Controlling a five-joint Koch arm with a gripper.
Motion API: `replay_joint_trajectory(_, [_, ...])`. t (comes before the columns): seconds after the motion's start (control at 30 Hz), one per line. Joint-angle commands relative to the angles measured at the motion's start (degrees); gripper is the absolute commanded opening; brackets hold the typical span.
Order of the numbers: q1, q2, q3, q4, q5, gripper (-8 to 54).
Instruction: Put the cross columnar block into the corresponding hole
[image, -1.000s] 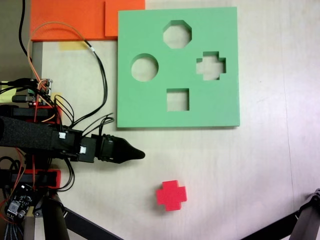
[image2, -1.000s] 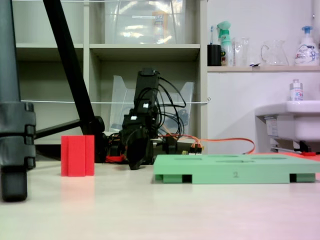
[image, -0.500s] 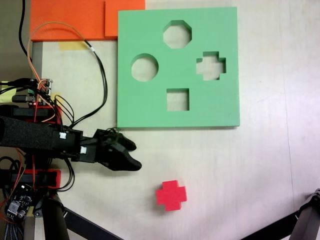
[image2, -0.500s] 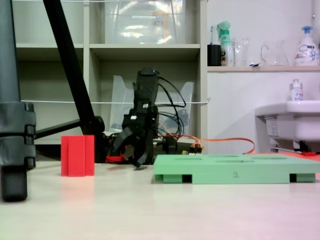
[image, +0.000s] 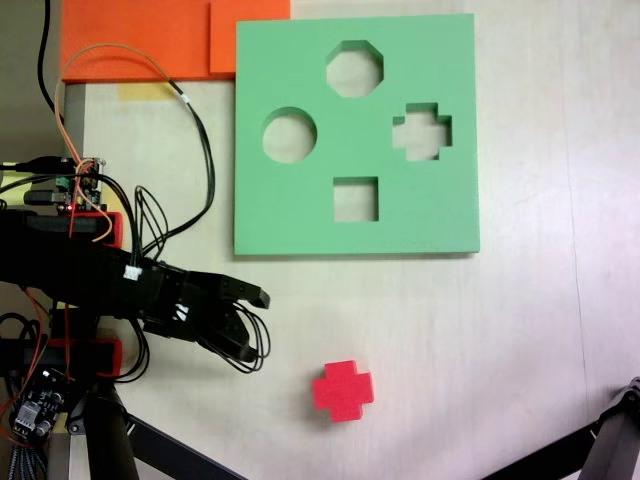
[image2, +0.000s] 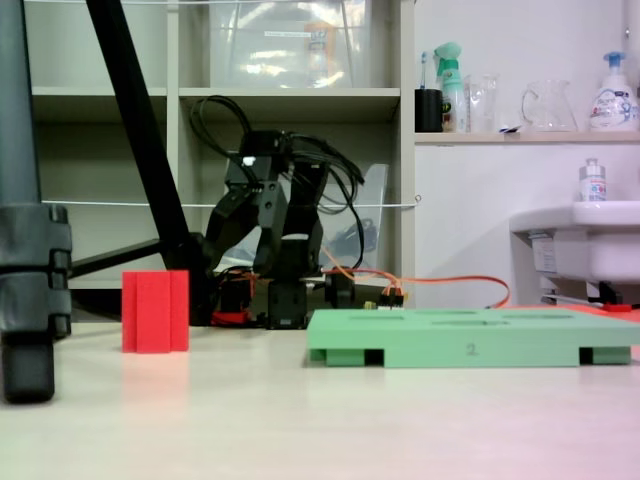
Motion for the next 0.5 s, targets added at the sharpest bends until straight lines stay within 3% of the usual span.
replay_joint_trajectory(0.0, [4.66,4.04,-6.06,2.9,-4.39,28.2])
replay_joint_trajectory(0.03, [6.33,1.67,-9.93,5.1,-8.09,28.7])
replay_joint_trajectory(0.13, [9.58,-9.58,-22.59,14.77,-18.54,42.5])
replay_joint_trajectory(0.23, [10.9,-15.38,-28.12,15.73,-23.03,50.8])
replay_joint_trajectory(0.47, [10.55,-34.54,-40.43,14.85,-26.63,52.2])
